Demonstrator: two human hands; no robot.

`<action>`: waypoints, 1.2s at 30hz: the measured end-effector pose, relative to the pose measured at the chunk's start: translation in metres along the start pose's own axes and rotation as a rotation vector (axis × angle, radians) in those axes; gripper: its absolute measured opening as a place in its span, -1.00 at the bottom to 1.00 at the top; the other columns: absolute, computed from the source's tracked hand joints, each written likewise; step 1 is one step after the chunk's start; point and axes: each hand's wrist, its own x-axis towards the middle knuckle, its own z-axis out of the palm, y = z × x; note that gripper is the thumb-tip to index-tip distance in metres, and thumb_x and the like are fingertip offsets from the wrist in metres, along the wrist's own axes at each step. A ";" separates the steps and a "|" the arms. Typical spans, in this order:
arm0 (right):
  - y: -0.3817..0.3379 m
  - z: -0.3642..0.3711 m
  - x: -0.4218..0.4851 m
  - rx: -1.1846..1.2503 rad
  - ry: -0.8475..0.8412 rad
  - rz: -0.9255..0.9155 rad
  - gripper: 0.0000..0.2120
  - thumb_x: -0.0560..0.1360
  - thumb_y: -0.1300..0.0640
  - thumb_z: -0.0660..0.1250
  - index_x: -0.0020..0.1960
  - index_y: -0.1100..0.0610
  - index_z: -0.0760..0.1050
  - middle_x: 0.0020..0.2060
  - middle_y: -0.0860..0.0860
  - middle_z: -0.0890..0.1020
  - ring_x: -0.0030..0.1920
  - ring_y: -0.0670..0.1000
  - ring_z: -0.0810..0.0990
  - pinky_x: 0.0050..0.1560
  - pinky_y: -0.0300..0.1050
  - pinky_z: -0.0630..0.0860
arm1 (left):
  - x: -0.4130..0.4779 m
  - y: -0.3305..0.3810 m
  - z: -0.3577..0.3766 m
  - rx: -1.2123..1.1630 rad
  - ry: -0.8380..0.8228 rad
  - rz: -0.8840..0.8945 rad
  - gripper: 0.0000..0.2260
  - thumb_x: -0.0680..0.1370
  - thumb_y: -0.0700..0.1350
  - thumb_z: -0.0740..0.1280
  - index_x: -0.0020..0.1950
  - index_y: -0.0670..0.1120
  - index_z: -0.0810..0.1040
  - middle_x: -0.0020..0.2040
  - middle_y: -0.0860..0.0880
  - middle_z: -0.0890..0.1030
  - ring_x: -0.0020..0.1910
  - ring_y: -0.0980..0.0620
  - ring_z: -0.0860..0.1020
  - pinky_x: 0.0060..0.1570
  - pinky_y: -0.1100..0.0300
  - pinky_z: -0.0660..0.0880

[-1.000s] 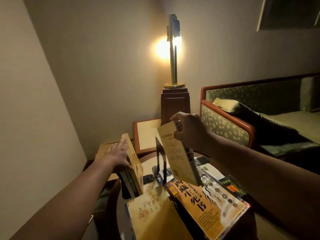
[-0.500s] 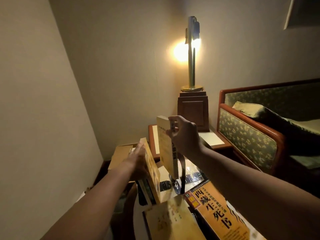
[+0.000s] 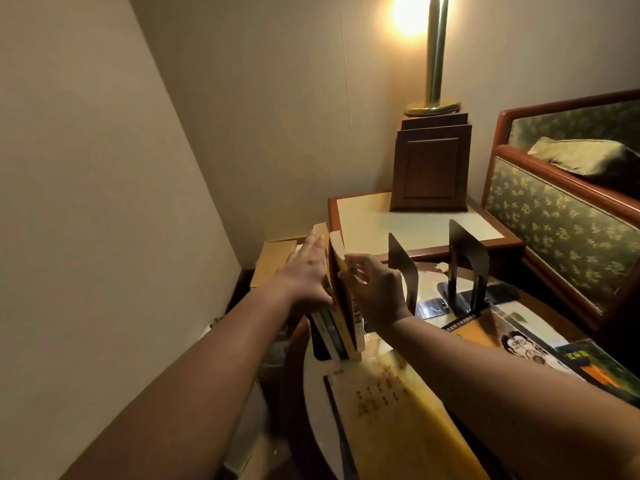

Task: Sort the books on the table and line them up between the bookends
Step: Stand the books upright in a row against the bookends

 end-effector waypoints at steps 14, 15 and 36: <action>0.001 -0.007 -0.002 0.531 -0.416 0.723 -0.72 0.64 0.08 0.23 0.31 0.15 0.37 0.20 0.09 0.54 0.15 0.01 0.58 -0.21 -0.30 0.56 | -0.003 0.003 -0.003 -0.016 -0.019 -0.070 0.13 0.40 0.06 0.53 0.58 -0.11 -0.31 0.61 -0.05 -0.27 0.59 -0.14 -0.21 0.54 -0.20 -0.01; 0.006 -0.005 -0.001 0.533 -0.476 0.778 -0.66 0.65 0.04 0.21 0.35 0.17 0.35 0.22 0.10 0.53 0.20 0.04 0.56 -0.22 -0.31 0.54 | -0.003 0.004 -0.004 -0.010 -0.020 -0.062 0.13 0.40 0.06 0.53 0.58 -0.12 -0.31 0.60 -0.06 -0.28 0.58 -0.14 -0.22 0.55 -0.18 -0.03; 0.036 0.011 0.002 0.562 -0.787 1.032 -0.34 0.55 -0.34 0.11 0.55 -0.08 0.08 0.51 0.15 0.21 0.47 0.34 0.18 0.30 0.34 0.30 | 0.003 0.015 -0.024 0.232 -0.011 0.025 0.00 0.38 0.29 0.45 0.61 -0.06 0.02 0.62 -0.12 -0.09 0.59 -0.15 -0.18 0.53 -0.21 -0.06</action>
